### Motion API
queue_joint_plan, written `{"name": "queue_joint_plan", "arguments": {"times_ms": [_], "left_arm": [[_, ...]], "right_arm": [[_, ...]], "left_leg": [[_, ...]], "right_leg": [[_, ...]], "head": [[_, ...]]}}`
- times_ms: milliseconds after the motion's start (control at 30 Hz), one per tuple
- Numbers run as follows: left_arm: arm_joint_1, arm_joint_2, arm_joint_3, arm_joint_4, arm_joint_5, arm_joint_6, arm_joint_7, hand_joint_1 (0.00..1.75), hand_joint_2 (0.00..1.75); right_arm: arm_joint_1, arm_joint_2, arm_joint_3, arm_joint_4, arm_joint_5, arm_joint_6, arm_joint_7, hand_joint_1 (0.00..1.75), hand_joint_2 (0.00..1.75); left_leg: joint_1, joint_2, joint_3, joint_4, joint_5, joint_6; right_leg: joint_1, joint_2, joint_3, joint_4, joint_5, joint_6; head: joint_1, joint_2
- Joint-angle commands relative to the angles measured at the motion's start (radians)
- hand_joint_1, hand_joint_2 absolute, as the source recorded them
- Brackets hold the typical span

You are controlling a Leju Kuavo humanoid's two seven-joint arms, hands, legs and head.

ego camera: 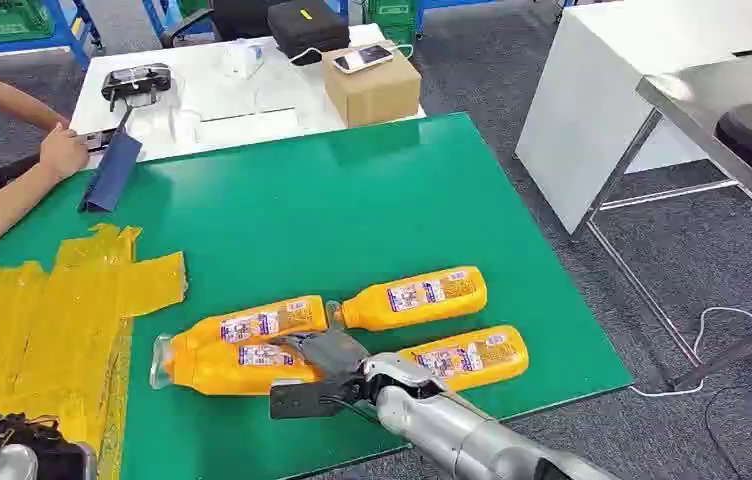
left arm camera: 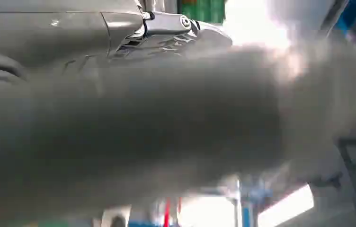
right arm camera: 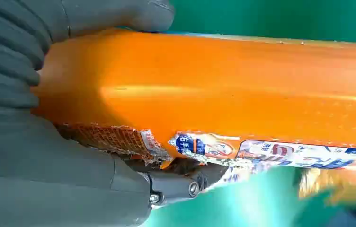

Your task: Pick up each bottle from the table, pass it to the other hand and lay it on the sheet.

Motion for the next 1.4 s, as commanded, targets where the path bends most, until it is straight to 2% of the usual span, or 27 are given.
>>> {"name": "queue_joint_plan", "arguments": {"times_ms": [33, 67, 200, 267, 300, 400, 433, 500, 533, 600, 733, 800, 900, 933, 967, 1000, 1400], "left_arm": [[-0.013, 0.002, 0.118, 0.061, 0.029, -0.054, 0.002, 0.00, 1.75], [-0.013, 0.002, 0.118, 0.061, 0.029, -0.054, 0.002, 0.00, 1.75], [-0.022, 0.006, 0.120, 0.162, 0.069, -0.112, 0.002, 0.00, 1.75], [-0.029, 0.030, 0.112, 0.255, 0.138, -0.186, 0.040, 0.00, 1.75], [-0.039, 0.065, 0.083, 0.313, 0.185, -0.326, 0.127, 0.00, 1.75], [-0.053, 0.063, 0.085, 0.337, 0.182, -0.332, 0.120, 0.00, 1.75], [-0.040, 0.090, 0.048, 0.349, 0.207, -0.428, 0.190, 0.00, 1.75], [-0.022, 0.108, 0.007, 0.361, 0.269, -0.613, 0.231, 0.00, 1.75], [0.005, 0.121, -0.033, 0.374, 0.326, -0.805, 0.288, 0.00, 1.75], [0.038, 0.111, -0.070, 0.381, 0.350, -0.941, 0.305, 0.00, 1.75], [0.097, 0.095, -0.120, 0.345, 0.334, -1.074, 0.300, 0.00, 1.75], [0.108, 0.093, -0.129, 0.329, 0.315, -1.086, 0.299, 0.00, 1.75], [0.122, 0.082, -0.143, 0.296, 0.302, -1.101, 0.299, 0.00, 1.75], [0.122, 0.082, -0.143, 0.296, 0.302, -1.101, 0.299, 0.00, 1.75], [0.122, 0.082, -0.143, 0.296, 0.302, -1.101, 0.299, 0.00, 1.75], [0.122, 0.082, -0.143, 0.296, 0.302, -1.101, 0.299, 0.00, 1.75], [0.138, 0.069, -0.152, 0.270, 0.289, -1.127, 0.295, 0.00, 1.75]], "right_arm": [[0.145, -0.006, -0.125, -0.114, -0.022, -0.034, -0.037, 1.75, 1.75], [0.145, -0.006, -0.125, -0.114, -0.022, -0.034, -0.037, 1.75, 1.75], [0.184, -0.009, -0.172, -0.201, -0.014, -0.056, -0.079, 1.75, 1.75], [0.222, -0.003, -0.214, -0.291, -0.018, -0.057, -0.095, 1.75, 1.75], [0.248, -0.006, -0.233, -0.369, -0.017, -0.048, -0.101, 1.75, 1.75], [0.255, -0.011, -0.236, -0.398, -0.015, -0.037, -0.084, 1.75, 1.75], [0.273, -0.009, -0.259, -0.421, -0.033, -0.036, -0.112, 1.75, 1.75], [0.299, -0.013, -0.283, -0.478, -0.038, -0.035, -0.135, 1.75, 1.75], [0.317, -0.021, -0.306, -0.535, -0.042, -0.040, -0.150, 1.75, 1.75], [0.328, -0.027, -0.331, -0.590, -0.050, -0.031, -0.154, 1.75, 1.75], [0.337, -0.023, -0.365, -0.636, -0.038, -0.036, -0.173, 1.75, 1.75], [0.344, -0.022, -0.373, -0.648, -0.036, -0.038, -0.174, 1.75, 1.75], [0.361, -0.021, -0.390, -0.668, -0.036, -0.040, -0.176, 1.75, 1.75], [0.361, -0.021, -0.390, -0.668, -0.036, -0.040, -0.176, 1.75, 1.75], [0.361, -0.021, -0.390, -0.668, -0.036, -0.040, -0.176, 1.75, 1.75], [0.361, -0.021, -0.390, -0.668, -0.036, -0.040, -0.176, 1.75, 1.75], [0.380, -0.016, -0.436, -0.685, -0.047, -0.044, -0.190, 1.75, 1.75]], "left_leg": [[0.001, -0.003, -0.004, -0.002, 0.001, -0.002], [0.002, -0.007, -0.006, -0.002, 0.000, -0.003], [0.001, -0.008, -0.009, 0.000, 0.002, -0.003], [0.001, -0.008, -0.012, -0.001, 0.002, -0.003], [0.001, -0.010, -0.013, -0.001, 0.003, -0.003], [0.001, -0.010, -0.018, 0.000, 0.002, -0.003], [0.002, -0.013, -0.020, 0.002, 0.001, -0.004], [0.001, -0.009, -0.023, 0.000, 0.002, -0.003], [0.001, -0.011, -0.022, 0.000, 0.002, -0.003], [0.001, -0.013, -0.022, 0.001, 0.001, -0.003], [0.000, -0.009, -0.024, 0.001, 0.001, -0.002], [0.000, -0.007, -0.025, 0.001, 0.001, -0.002], [0.002, -0.011, -0.024, 0.002, -0.001, -0.003], [0.000, -0.008, -0.027, 0.001, 0.001, -0.002], [0.003, -0.013, -0.024, 0.003, -0.002, -0.004], [0.000, -0.009, -0.026, 0.001, 0.000, -0.003], [0.000, -0.008, -0.027, 0.001, 0.000, -0.002]], "right_leg": [[0.001, 0.003, 0.004, -0.003, 0.002, -0.001], [0.002, 0.002, 0.006, -0.002, 0.001, -0.002], [0.002, 0.001, 0.003, -0.001, 0.000, 0.000], [0.001, 0.001, 0.000, -0.001, 0.001, 0.000], [0.001, 0.001, -0.001, -0.001, 0.001, -0.001], [0.001, 0.000, -0.006, 0.000, 0.000, -0.001], [0.002, 0.001, -0.007, 0.001, 0.000, -0.002], [0.001, 0.000, -0.010, 0.000, 0.001, 0.000], [0.002, 0.001, -0.010, 0.000, 0.000, -0.001], [0.001, -0.002, -0.009, 0.000, -0.001, 0.000], [0.000, 0.002, -0.010, 0.000, 0.000, 0.000], [0.000, 0.002, -0.012, 0.000, 0.000, 0.001], [0.002, 0.001, -0.010, 0.000, -0.001, -0.001], [0.000, 0.000, -0.014, 0.000, 0.000, 0.001], [0.002, 0.003, -0.010, 0.000, -0.002, -0.002], [0.001, 0.001, -0.013, 0.000, 0.000, 0.000], [0.001, 0.001, -0.014, -0.001, 0.000, 0.001]], "head": [[0.000, 0.000], [0.000, 0.000], [0.000, 0.000], [0.000, 0.000], [0.000, 0.000], [0.000, 0.000], [0.000, 0.000], [0.000, 0.000], [0.000, 0.000], [0.000, 0.000], [0.000, 0.000], [0.000, 0.000], [0.000, 0.000], [0.000, 0.000], [0.000, 0.000], [0.000, 0.000], [0.000, 0.000]]}}
